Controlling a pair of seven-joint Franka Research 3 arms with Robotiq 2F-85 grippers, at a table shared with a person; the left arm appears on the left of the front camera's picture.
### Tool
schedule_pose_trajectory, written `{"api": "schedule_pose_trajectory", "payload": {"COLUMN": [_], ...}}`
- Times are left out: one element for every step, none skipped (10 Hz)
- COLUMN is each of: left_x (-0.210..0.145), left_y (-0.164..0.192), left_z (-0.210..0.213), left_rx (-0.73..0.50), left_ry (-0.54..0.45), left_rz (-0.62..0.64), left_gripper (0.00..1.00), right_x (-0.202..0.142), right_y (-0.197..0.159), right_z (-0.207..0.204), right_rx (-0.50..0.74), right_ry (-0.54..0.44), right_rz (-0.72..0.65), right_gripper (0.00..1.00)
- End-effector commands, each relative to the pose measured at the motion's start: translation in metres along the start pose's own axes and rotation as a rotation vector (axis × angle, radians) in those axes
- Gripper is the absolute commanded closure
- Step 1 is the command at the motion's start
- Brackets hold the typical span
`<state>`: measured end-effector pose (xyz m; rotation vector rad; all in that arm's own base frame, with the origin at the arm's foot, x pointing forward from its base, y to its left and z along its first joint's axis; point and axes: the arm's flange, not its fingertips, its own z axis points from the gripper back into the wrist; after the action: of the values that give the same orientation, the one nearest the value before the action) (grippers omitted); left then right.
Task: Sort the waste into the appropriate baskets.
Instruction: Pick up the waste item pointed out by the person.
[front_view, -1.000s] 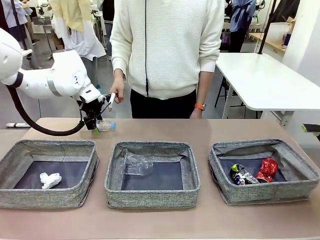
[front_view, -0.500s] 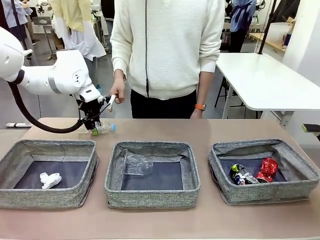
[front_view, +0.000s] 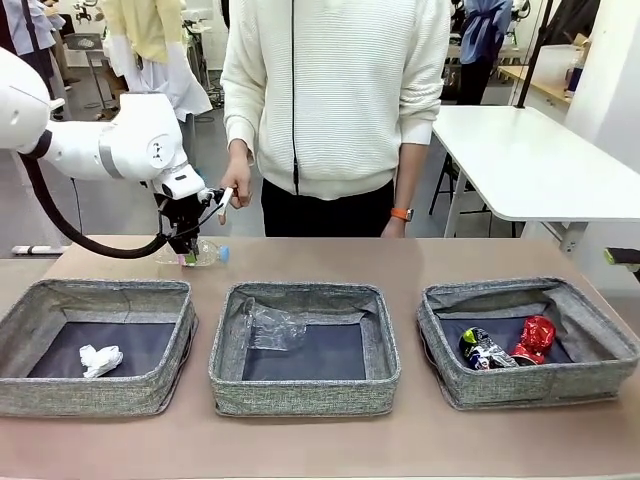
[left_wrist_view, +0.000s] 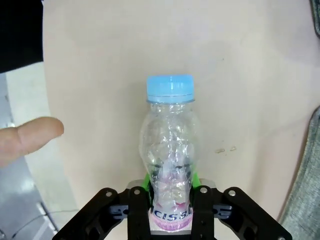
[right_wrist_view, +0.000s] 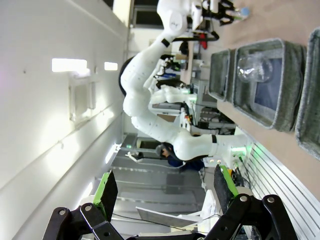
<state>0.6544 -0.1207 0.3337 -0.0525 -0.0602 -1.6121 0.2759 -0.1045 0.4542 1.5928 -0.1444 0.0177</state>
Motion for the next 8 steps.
{"api": "schedule_pose_trajectory", "payload": {"left_x": [-0.005,-0.007,-0.010,-0.012,-0.013,-0.011,-0.007,0.000], "left_y": [-0.002,-0.006,-0.016,-0.028,-0.044,-0.069,-0.105,-0.136], "left_z": [0.003,0.011,0.028,0.057,0.099,0.143,0.179,0.199], "left_rx": [-0.035,-0.043,-0.041,-0.064,-0.163,-0.215,-0.124,-0.154], "left_ry": [0.083,0.115,0.144,0.191,0.191,0.197,0.196,0.204], "left_rz": [0.071,0.134,0.230,0.391,0.623,0.885,1.188,1.395], "left_gripper": [1.00,1.00,1.00,1.00,1.00,1.00,1.00,1.00], "right_x": [0.001,0.001,0.001,0.001,0.001,0.001,0.001,0.001], "right_y": [0.006,0.006,0.006,0.006,0.006,0.006,0.006,0.006], "right_z": [0.002,0.002,0.002,0.002,0.002,0.002,0.002,0.002], "right_rx": [0.015,0.015,0.015,0.015,0.015,0.015,0.015,0.015], "right_ry": [-0.002,-0.002,-0.002,-0.002,-0.002,-0.002,-0.002,-0.002], "right_rz": [-0.021,-0.021,-0.021,-0.021,-0.021,-0.021,-0.021,-0.021], "right_gripper": [0.00,0.00,0.00,0.00,0.00,0.00,0.00,0.00]}}
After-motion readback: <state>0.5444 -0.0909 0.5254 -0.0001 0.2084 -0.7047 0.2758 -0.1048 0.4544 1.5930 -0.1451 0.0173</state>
